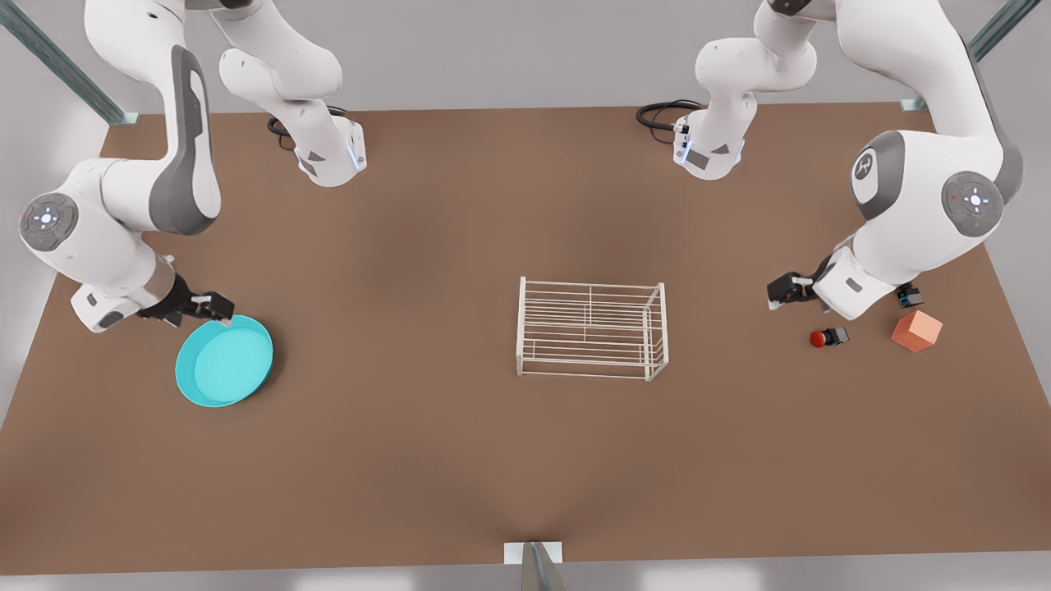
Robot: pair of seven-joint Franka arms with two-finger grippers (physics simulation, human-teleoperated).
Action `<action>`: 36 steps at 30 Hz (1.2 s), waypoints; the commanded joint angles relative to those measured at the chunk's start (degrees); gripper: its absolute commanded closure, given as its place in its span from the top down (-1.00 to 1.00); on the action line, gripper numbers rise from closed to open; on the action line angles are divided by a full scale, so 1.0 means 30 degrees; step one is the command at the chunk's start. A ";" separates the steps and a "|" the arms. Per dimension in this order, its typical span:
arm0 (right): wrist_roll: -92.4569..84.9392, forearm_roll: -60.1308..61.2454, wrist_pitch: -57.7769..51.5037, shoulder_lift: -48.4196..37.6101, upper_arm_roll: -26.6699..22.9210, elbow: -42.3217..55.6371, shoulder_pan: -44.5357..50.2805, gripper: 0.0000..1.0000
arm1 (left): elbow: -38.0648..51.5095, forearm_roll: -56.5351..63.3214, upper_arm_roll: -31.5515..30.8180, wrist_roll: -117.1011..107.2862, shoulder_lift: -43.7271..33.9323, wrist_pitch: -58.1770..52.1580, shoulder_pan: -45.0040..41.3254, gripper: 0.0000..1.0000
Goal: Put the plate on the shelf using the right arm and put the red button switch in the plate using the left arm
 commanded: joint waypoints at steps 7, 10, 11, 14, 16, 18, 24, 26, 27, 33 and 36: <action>-0.6828 0.0235 0.0584 0.0696 -0.0183 0.0512 -0.1601 1.00 | -0.0615 0.0143 0.0025 -0.0032 -0.0046 -0.0735 0.0053 1.00; -1.0813 0.0206 0.0584 0.3798 -0.0212 0.3144 -0.2833 1.00 | -0.0644 0.0261 0.0025 -0.0032 -0.0046 -0.0765 0.0053 1.00; -1.1665 0.0265 0.0584 0.4444 -0.0212 0.3703 -0.3125 1.00 | -0.0732 0.0261 0.0025 -0.0061 -0.0075 -0.0852 0.0053 1.00; -1.3454 0.1670 0.0848 0.6585 -0.0124 0.4262 -0.4767 1.00 | -0.0762 0.0261 0.0025 -0.0061 -0.0075 -0.0911 0.0053 1.00; -1.4099 0.2108 0.0789 0.7815 -0.0066 0.4994 -0.5382 1.00 | -0.0761 0.0319 0.0025 -0.0237 -0.0046 -0.0911 0.0024 1.00; -1.4918 0.3164 0.0584 0.8958 -0.0066 0.5814 -0.5617 1.00 | -0.0791 0.0524 -0.0004 -0.0266 -0.0046 -0.0911 0.0024 1.00; -1.7528 0.4102 -0.0119 0.9310 0.0638 0.4585 -0.7434 1.00 | -0.0879 0.0700 -0.0004 -0.0266 -0.0046 -0.0911 -0.0005 1.00; -1.7586 0.4102 -0.0119 0.9310 0.0638 0.4087 -0.7463 1.00 | -0.0908 0.0700 -0.0004 -0.0237 -0.0075 -0.0911 -0.0005 1.00; -1.7850 0.4102 -0.0090 0.9310 0.0638 0.3852 -0.7550 1.00 | -0.0908 0.0700 -0.0004 -0.0266 -0.0075 -0.0911 -0.0005 1.00; -1.8904 0.3868 0.0232 1.0218 0.0638 0.4028 -0.8781 1.00 | -0.1084 0.1228 -0.0004 -0.0266 -0.0075 -0.1028 -0.0005 1.00; -1.8670 0.4044 0.0701 1.0979 0.0638 0.4408 -0.8752 1.00 | -0.1084 0.1228 -0.0004 -0.0266 -0.0075 -0.1028 -0.0005 1.00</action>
